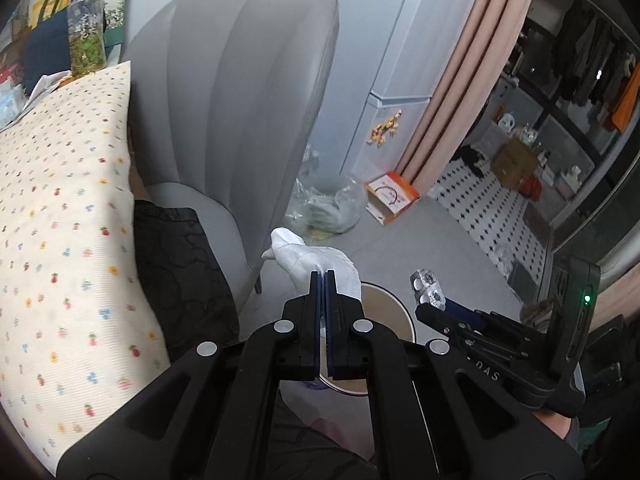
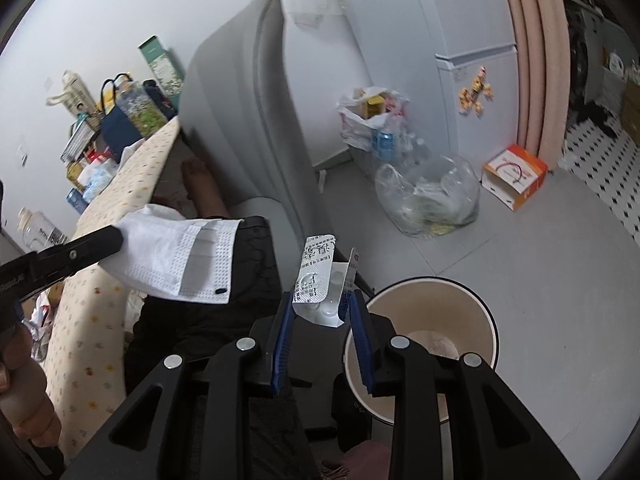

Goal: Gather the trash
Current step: 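Move both grippers over the white bin and open them to drop items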

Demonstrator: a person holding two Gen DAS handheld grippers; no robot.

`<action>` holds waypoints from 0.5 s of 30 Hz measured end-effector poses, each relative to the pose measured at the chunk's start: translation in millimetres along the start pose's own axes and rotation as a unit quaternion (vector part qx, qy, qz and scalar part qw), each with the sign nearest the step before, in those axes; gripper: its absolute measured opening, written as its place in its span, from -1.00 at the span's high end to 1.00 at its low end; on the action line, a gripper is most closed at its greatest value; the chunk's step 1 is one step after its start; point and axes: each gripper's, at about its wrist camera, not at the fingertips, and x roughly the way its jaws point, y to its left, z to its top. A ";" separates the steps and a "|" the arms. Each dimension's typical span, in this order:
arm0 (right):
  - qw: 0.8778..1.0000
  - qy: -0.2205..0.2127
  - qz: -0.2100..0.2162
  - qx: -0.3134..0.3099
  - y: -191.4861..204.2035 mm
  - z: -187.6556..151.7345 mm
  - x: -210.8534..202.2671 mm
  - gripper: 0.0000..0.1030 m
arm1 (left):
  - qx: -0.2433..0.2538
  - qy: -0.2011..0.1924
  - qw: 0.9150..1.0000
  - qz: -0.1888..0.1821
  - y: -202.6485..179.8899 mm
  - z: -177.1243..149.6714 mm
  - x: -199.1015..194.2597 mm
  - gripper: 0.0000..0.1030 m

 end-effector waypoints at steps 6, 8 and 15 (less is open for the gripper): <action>1.000 0.007 -0.002 0.016 -20.1 -2.9 16.9 0.23 | 0.000 0.017 1.000 0.012 -1.2 0.0 19.6 0.95; 1.000 0.005 0.006 0.025 -25.2 -4.0 18.6 -0.01 | 0.000 0.024 1.000 0.014 -0.9 0.1 26.0 0.95; 1.000 -0.011 0.000 0.030 -34.2 -3.1 1.4 -0.10 | 0.007 0.049 0.999 0.003 -7.5 -1.0 45.7 0.95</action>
